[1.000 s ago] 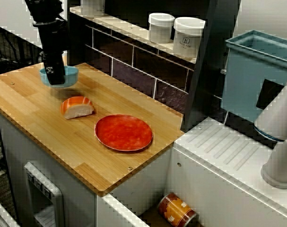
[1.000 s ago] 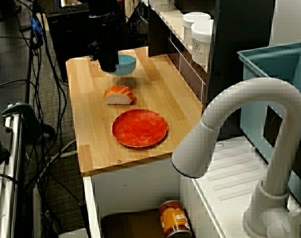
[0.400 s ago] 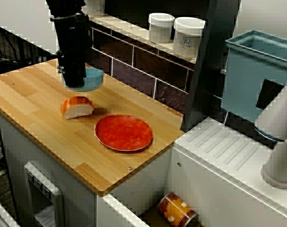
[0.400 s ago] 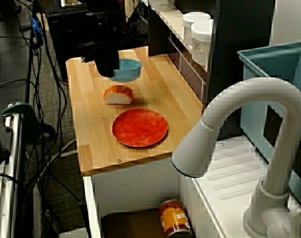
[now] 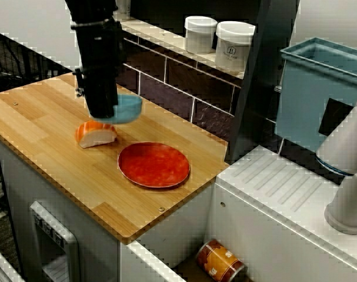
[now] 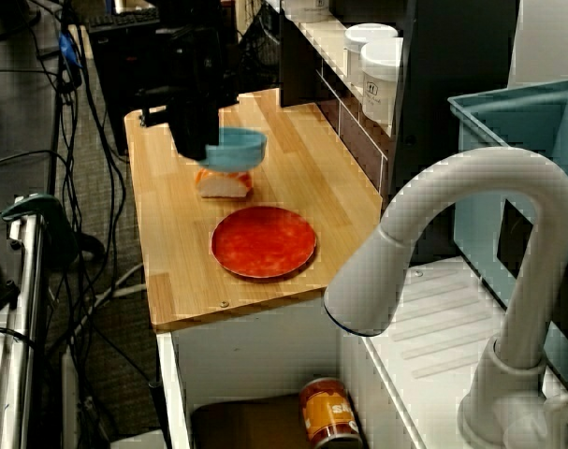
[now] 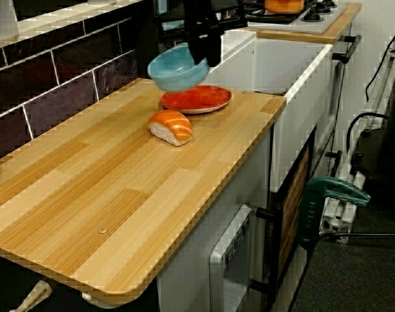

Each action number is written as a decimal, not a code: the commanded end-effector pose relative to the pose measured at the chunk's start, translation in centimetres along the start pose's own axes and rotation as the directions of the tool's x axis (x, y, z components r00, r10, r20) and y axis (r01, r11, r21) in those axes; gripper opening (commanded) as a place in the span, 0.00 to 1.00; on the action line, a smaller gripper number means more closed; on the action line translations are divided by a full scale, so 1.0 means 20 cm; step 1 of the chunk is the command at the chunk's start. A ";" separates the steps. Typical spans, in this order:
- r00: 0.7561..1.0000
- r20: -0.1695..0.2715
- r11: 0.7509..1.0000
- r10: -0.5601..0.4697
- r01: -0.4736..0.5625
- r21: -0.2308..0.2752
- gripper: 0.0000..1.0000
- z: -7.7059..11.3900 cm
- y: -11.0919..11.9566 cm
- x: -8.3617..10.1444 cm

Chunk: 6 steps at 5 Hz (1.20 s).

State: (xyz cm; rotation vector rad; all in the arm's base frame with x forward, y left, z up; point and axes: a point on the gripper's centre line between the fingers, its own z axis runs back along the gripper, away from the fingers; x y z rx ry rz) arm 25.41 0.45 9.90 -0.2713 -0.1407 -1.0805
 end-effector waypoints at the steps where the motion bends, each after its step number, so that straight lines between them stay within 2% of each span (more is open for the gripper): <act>1: 1.000 -0.003 1.000 -0.004 0.004 -0.009 0.00 0.00 -0.01 0.01; 2: 1.000 0.023 0.999 -0.004 0.005 -0.032 0.00 -0.01 0.03 0.00; 3: 1.000 0.026 0.999 -0.007 0.009 -0.049 0.00 -0.09 0.06 -0.02; 4: 1.000 -0.012 0.999 0.004 -0.004 -0.054 0.00 -0.13 0.08 -0.05; 5: 1.000 0.004 0.999 0.031 -0.031 -0.022 0.00 -0.07 0.13 -0.10; 6: 0.999 -0.011 0.999 0.034 -0.034 -0.002 0.00 0.00 0.16 -0.16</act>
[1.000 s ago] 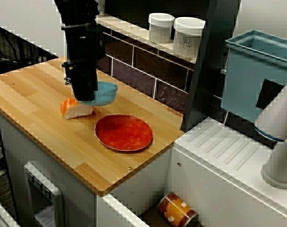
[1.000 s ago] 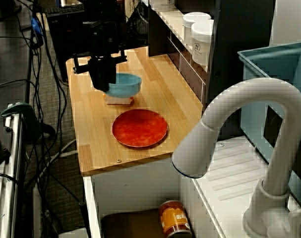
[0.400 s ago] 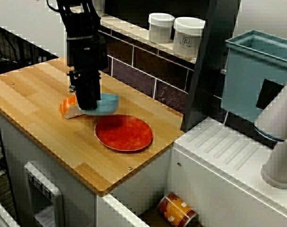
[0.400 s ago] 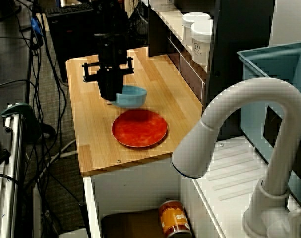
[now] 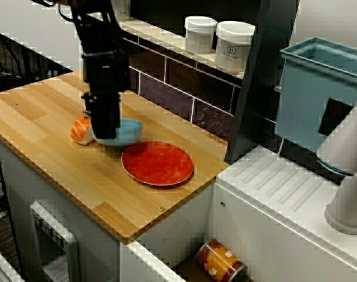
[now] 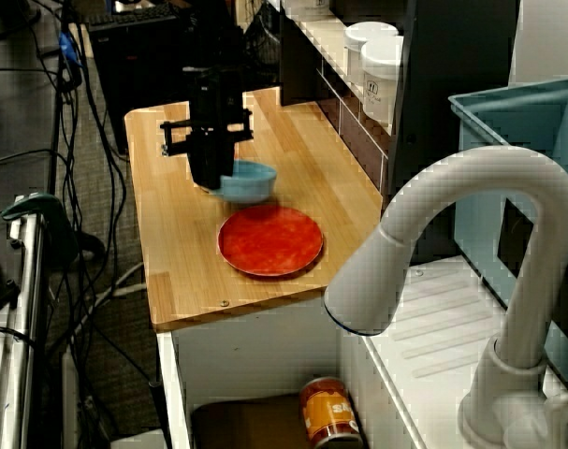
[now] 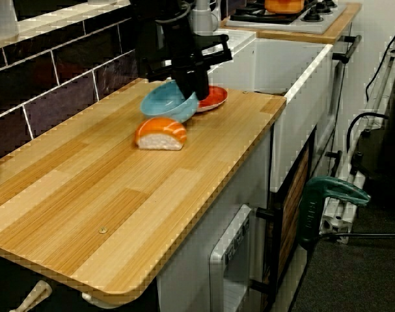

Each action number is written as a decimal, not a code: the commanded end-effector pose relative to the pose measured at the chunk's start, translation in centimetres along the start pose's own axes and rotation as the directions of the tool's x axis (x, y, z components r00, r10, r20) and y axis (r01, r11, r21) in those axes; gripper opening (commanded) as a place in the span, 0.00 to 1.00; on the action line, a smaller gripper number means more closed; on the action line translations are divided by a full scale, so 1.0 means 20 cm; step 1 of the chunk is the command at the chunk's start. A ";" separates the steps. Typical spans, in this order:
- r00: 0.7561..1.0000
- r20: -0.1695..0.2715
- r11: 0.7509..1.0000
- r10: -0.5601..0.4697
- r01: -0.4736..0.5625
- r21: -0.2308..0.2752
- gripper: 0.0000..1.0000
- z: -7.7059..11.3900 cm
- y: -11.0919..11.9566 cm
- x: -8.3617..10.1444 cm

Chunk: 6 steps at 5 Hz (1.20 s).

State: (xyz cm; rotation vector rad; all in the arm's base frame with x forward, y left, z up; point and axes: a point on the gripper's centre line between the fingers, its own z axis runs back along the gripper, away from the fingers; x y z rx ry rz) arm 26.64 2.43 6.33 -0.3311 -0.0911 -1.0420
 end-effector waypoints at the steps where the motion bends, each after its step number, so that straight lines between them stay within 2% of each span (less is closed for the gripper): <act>1: 1.000 -0.005 0.999 -0.015 0.015 0.035 0.00 0.22 0.08 -0.12; 2: 0.999 0.006 0.998 0.037 -0.037 0.054 0.00 0.30 0.17 -0.25; 3: 0.991 0.059 0.991 0.117 -0.120 0.055 0.00 0.34 0.26 -0.41; 4: 0.981 0.077 0.977 0.178 -0.186 0.105 0.00 0.35 0.31 -0.51; 5: 0.971 0.096 0.955 0.220 -0.234 0.182 0.00 0.33 0.35 -0.62; 6: 0.972 0.108 0.948 0.207 -0.227 0.225 0.00 0.32 0.35 -0.65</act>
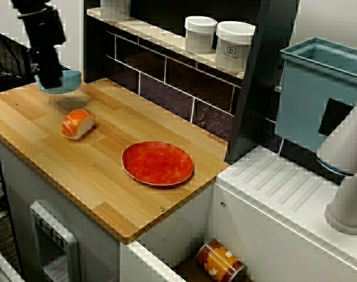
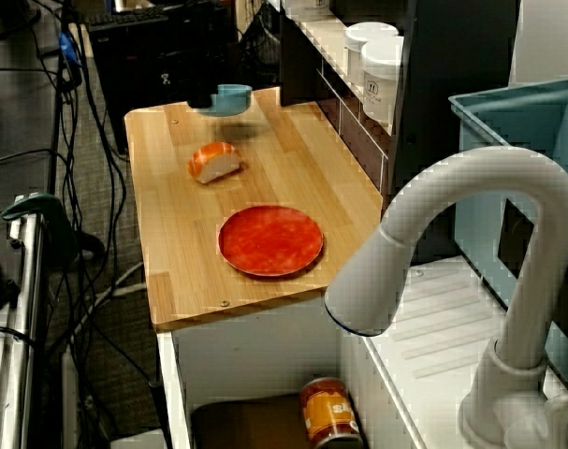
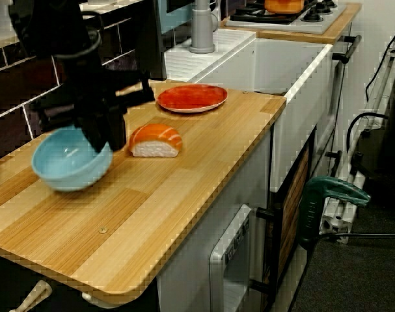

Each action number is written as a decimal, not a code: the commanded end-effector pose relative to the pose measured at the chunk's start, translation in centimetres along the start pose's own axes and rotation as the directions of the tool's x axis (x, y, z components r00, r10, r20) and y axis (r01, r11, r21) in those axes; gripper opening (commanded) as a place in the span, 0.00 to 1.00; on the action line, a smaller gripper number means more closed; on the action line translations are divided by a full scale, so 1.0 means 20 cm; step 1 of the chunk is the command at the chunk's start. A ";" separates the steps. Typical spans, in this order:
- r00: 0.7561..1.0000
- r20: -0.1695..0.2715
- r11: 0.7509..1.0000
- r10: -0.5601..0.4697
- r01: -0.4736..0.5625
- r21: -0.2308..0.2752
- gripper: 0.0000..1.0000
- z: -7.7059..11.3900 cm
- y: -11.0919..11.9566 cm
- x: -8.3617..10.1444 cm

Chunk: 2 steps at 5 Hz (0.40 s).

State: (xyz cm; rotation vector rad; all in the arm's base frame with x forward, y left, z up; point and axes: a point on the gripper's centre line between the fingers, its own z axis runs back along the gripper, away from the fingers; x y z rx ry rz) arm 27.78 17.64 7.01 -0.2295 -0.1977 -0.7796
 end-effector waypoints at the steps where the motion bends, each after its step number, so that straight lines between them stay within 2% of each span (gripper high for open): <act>1: 1.000 0.002 0.994 -0.021 0.020 0.110 0.00 0.01 -0.01 -0.06; 2: 1.000 -0.018 0.996 -0.013 0.015 0.093 1.00 -0.01 -0.01 -0.05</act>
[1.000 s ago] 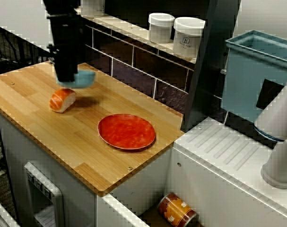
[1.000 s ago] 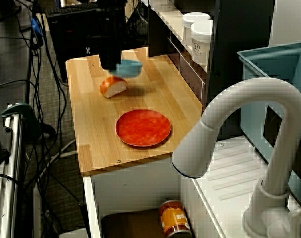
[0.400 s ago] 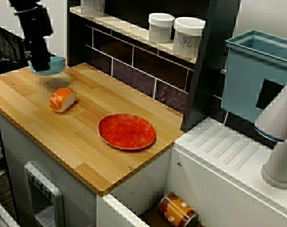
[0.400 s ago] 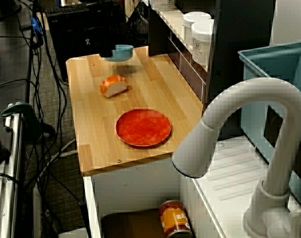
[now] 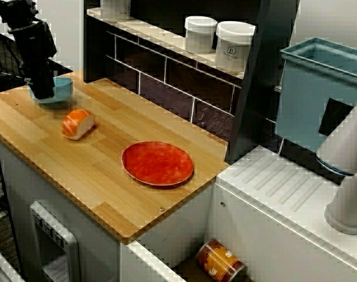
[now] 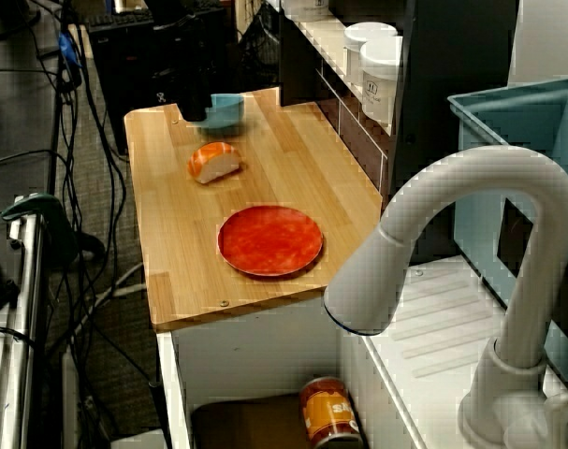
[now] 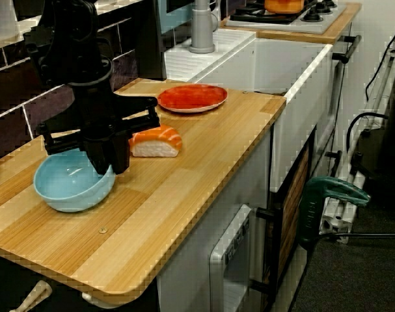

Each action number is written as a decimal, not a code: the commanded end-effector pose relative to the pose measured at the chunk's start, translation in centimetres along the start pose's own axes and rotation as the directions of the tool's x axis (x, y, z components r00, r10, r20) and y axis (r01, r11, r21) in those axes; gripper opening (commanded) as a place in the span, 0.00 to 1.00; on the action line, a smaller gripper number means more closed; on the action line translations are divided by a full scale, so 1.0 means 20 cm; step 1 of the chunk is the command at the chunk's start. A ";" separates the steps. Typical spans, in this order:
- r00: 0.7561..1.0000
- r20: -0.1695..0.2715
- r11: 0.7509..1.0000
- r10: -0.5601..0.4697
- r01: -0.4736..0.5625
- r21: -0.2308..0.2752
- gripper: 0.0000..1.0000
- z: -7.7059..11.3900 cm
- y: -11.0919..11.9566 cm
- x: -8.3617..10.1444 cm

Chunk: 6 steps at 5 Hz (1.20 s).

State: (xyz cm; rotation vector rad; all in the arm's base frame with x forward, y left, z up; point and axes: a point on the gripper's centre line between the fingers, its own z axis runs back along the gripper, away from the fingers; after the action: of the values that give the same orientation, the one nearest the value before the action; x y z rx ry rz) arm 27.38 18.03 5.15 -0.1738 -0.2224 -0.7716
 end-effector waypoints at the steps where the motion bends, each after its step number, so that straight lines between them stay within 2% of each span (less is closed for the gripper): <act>1: 0.999 -0.020 0.999 -0.026 0.025 -0.029 1.00 0.09 -0.05 0.03; 2: 0.998 0.001 0.996 -0.064 0.064 -0.066 1.00 0.15 -0.10 0.10; 3: 0.997 0.003 0.996 -0.071 0.071 -0.057 1.00 0.20 -0.14 0.14; 4: 0.996 -0.005 0.995 -0.094 0.094 -0.035 1.00 0.23 -0.18 0.14; 5: 0.984 -0.010 0.982 -0.178 0.177 -0.070 1.00 0.22 -0.20 0.11; 6: 0.971 -0.029 0.969 -0.236 0.233 -0.078 1.00 0.20 -0.21 0.08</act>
State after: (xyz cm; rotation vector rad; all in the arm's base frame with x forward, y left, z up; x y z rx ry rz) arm 25.90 14.41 7.83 -0.2573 -0.1580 -1.0026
